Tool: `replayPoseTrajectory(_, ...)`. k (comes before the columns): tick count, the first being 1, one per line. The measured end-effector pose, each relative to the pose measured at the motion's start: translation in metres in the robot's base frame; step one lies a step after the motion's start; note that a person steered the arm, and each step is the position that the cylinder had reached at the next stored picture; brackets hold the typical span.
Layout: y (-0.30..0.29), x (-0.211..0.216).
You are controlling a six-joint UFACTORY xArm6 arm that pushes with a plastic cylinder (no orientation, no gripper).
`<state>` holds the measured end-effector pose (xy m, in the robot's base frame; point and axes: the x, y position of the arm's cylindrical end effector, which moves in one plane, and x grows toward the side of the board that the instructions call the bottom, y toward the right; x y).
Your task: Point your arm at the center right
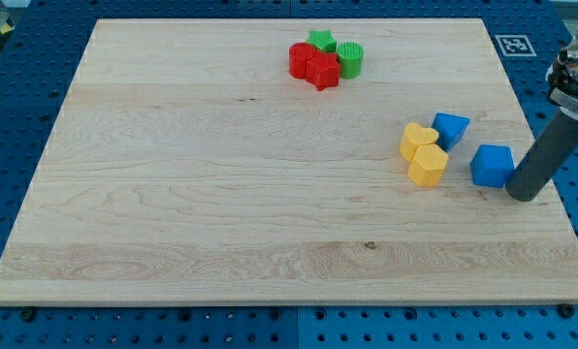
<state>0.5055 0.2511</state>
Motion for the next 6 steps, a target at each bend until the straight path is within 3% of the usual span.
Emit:
replayPoseTrajectory(2, 0.0, -0.009)
replayPoseTrajectory(3, 0.038, 0.018)
replayPoseTrajectory(4, 0.046, -0.022)
replayPoseTrajectory(6, -0.019, -0.165)
